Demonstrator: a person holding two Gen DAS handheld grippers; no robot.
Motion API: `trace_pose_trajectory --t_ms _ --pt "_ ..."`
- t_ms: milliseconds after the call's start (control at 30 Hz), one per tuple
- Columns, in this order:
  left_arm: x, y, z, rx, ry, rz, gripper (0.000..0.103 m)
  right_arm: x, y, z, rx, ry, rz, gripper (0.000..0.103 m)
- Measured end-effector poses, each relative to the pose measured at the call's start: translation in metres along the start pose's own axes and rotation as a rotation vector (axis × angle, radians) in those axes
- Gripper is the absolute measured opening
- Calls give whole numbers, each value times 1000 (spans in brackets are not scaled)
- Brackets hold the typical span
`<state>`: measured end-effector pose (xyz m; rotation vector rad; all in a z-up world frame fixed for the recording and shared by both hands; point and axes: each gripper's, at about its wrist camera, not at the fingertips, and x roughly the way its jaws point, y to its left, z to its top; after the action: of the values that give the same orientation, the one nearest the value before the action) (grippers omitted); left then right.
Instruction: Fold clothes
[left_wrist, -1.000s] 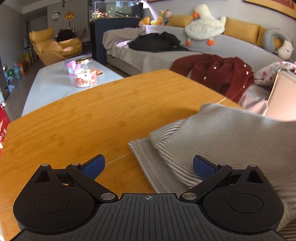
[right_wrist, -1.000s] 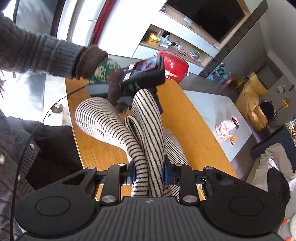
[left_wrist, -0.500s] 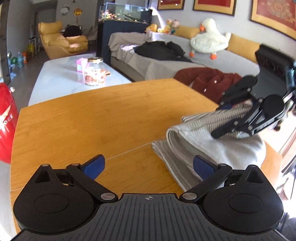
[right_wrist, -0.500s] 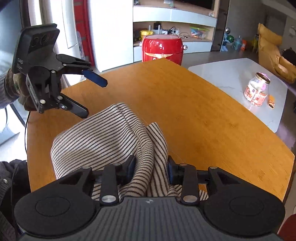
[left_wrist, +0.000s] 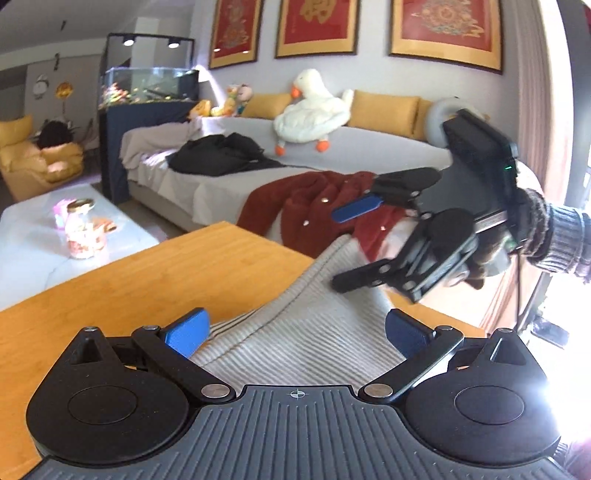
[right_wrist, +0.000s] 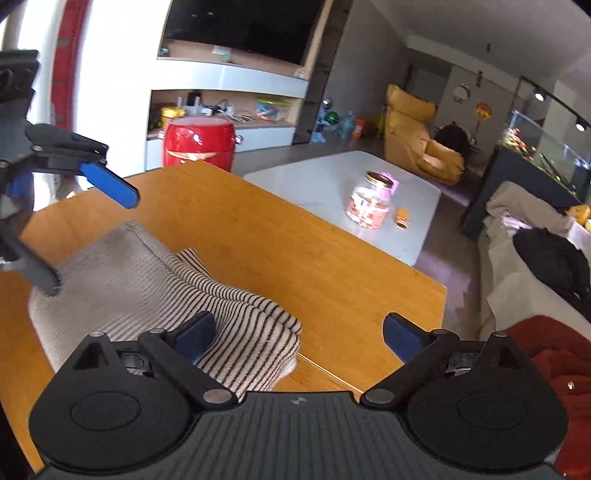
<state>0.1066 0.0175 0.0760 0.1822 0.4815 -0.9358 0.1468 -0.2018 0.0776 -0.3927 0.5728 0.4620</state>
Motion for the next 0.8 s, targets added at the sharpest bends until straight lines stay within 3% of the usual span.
trace_pose_trajectory --t_ms 133,233,300,333,367,433,500,667,800 --pt "42 -5 2 50 110 -21 103 39 -4 -15 94 32 -46 102" --pt "57 3 0 19 166 -5 103 33 0 -16 102 19 -67 102" --pt "68 9 -1 -1 202 6 103 26 3 -17 99 13 -79 98" --pt "73 12 -2 -11 221 11 103 22 4 -17 98 9 -85 89" --pt "75 13 -2 -10 229 16 103 18 6 -17 96 6 -91 79" --pt "76 12 -4 -5 229 19 103 13 8 -19 82 14 -108 71" --pt "77 13 -3 -10 227 21 103 15 12 -25 53 34 -155 69" --pt "83 13 -5 -7 220 40 103 20 11 -32 124 71 -161 69" --pt "76 9 -7 -25 217 64 103 -4 19 -33 95 68 -188 69"
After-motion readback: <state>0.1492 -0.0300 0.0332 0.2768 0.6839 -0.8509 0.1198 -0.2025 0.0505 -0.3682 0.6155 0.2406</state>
